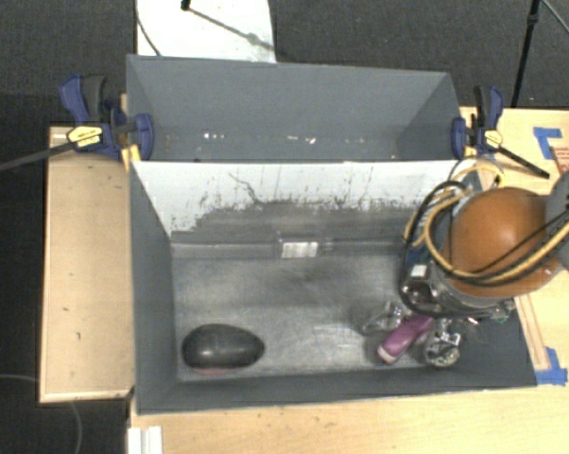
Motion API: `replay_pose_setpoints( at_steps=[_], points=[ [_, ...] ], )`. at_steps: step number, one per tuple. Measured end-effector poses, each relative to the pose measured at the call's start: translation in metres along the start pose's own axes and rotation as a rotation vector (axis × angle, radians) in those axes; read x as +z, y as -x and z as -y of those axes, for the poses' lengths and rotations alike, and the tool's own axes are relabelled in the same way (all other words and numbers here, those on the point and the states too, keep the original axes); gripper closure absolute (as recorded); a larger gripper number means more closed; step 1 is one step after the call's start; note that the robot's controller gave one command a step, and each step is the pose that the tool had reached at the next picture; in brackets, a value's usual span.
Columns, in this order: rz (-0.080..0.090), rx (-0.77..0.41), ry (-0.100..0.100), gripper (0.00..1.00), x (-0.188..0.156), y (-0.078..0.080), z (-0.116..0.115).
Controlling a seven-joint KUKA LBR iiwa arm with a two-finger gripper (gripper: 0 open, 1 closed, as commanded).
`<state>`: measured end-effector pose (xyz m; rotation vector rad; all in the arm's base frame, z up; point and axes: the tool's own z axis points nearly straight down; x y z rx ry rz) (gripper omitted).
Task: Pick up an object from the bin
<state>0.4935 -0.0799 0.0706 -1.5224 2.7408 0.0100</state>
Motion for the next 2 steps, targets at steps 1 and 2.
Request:
replay_pose_setpoints(
  at_steps=[1, 2],
  points=[
    [-0.001, 0.005, -0.006, 1.0, -0.003, -0.002, 0.002],
    [-0.004, -0.047, -0.011, 1.0, -0.205, 0.008, -0.006]
  ],
)
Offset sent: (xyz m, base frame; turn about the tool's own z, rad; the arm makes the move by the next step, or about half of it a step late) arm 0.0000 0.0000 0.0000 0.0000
